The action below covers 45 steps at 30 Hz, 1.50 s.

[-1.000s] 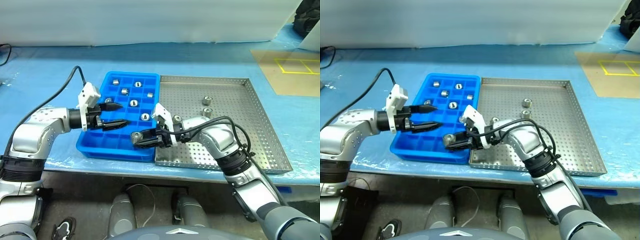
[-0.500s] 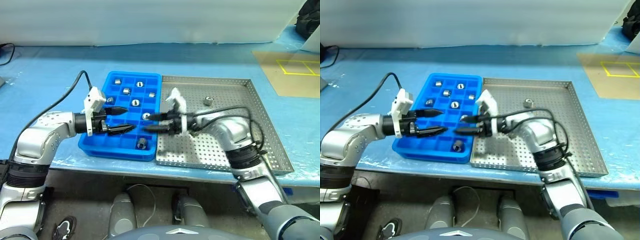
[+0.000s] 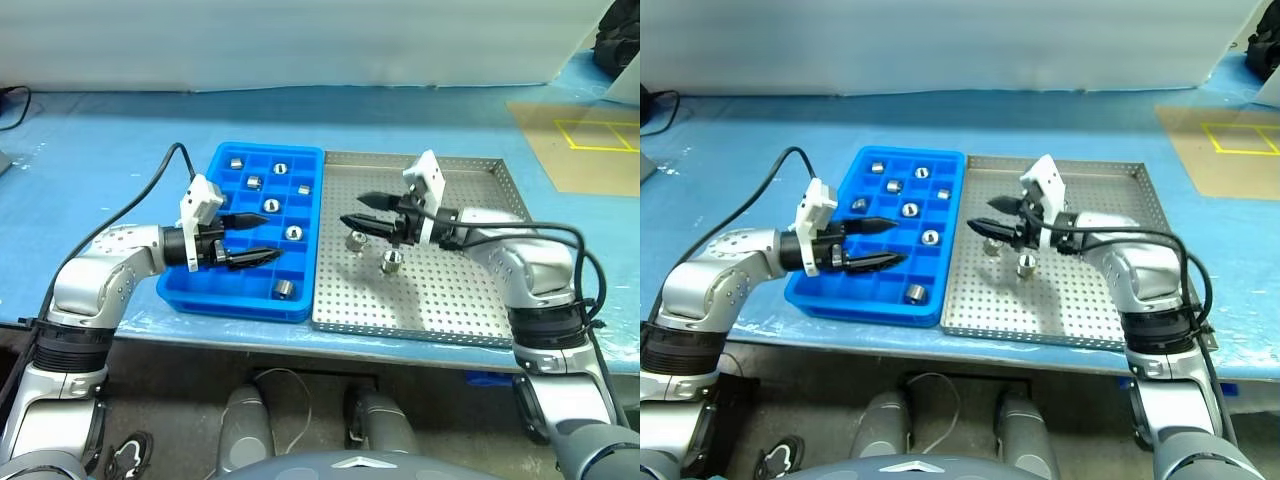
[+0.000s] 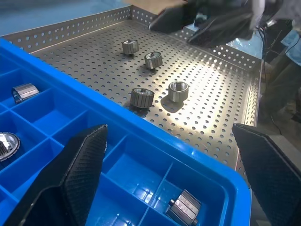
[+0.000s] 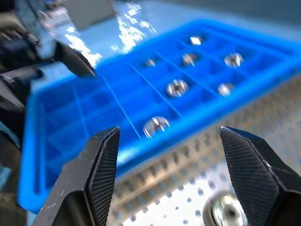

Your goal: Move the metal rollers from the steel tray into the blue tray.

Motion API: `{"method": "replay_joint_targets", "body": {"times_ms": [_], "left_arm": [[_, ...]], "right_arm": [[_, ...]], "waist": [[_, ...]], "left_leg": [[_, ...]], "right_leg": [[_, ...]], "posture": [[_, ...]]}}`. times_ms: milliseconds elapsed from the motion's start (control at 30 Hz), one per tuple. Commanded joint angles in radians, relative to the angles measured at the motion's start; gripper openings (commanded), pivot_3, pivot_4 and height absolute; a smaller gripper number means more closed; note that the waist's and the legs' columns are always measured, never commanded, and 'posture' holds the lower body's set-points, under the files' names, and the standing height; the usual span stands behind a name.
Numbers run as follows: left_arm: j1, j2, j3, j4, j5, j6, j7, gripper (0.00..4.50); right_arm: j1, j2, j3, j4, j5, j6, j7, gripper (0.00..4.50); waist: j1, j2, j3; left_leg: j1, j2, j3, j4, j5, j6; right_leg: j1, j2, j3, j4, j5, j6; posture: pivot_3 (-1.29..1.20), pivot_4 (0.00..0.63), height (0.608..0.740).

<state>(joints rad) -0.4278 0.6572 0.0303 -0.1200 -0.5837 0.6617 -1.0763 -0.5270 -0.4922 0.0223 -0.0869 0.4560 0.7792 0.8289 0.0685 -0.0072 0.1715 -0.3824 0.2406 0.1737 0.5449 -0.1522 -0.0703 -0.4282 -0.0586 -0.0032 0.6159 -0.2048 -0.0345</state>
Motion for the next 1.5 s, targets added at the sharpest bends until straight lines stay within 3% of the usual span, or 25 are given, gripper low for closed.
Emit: {"method": "replay_joint_targets", "body": {"times_ms": [33,467,1100,1167,1400,1500], "left_arm": [[-0.010,0.000,0.004,-0.020,-0.005,-0.015,0.000,4.50],[0.003,0.007,0.005,-0.023,0.000,-0.018,-0.001,4.50],[0.007,0.032,0.024,-0.016,-0.001,-0.016,-0.004,4.50],[0.015,0.035,0.029,-0.030,-0.005,-0.011,0.001,4.50],[0.053,0.039,0.047,-0.082,-0.020,0.002,0.034,4.50],[0.064,0.036,0.064,-0.095,-0.030,0.003,0.057,4.50]], "right_arm": [[0.033,-0.019,-0.013,-0.034,0.003,-0.033,0.005,3.47],[0.154,-0.083,-0.026,0.000,-0.029,-0.089,0.006,3.47],[0.194,-0.018,0.000,0.096,-0.093,-0.187,-0.020,3.47],[0.200,-0.006,0.009,0.087,-0.092,-0.181,-0.019,3.10],[0.214,0.001,0.035,0.103,-0.100,-0.183,0.003,3.10],[0.198,-0.004,0.043,0.112,-0.099,-0.179,0.020,2.52]], "waist": [[0.000,0.000,0.000],[0.000,0.000,0.000],[-0.001,0.000,0.000],[-0.001,0.000,0.000],[0.002,0.000,0.000],[0.002,0.000,0.000]], "left_leg": [[0.000,0.000,0.000,0.000,0.000,0.000],[0.000,0.000,0.000,0.000,0.000,0.001],[0.000,0.000,0.000,0.000,0.000,0.001],[0.000,0.000,0.000,0.000,0.000,0.001],[0.000,0.000,0.000,-0.001,-0.001,0.001],[0.000,0.000,0.000,-0.001,-0.001,0.001]], "right_leg": [[0.000,0.000,0.000,0.000,0.000,0.000],[0.000,0.000,0.000,-0.001,-0.001,0.002],[0.000,0.000,0.000,-0.001,-0.001,0.001],[0.000,0.000,0.000,-0.001,0.000,0.000],[0.000,0.000,-0.001,-0.002,-0.001,0.002],[0.000,0.000,-0.001,-0.002,-0.001,0.002]], "posture": [[-0.11,0.150,0.740],[-0.10,0.150,0.740],[-0.09,0.150,0.740],[-0.07,0.150,0.740],[0.00,0.150,0.740],[0.00,0.150,0.740]]}}
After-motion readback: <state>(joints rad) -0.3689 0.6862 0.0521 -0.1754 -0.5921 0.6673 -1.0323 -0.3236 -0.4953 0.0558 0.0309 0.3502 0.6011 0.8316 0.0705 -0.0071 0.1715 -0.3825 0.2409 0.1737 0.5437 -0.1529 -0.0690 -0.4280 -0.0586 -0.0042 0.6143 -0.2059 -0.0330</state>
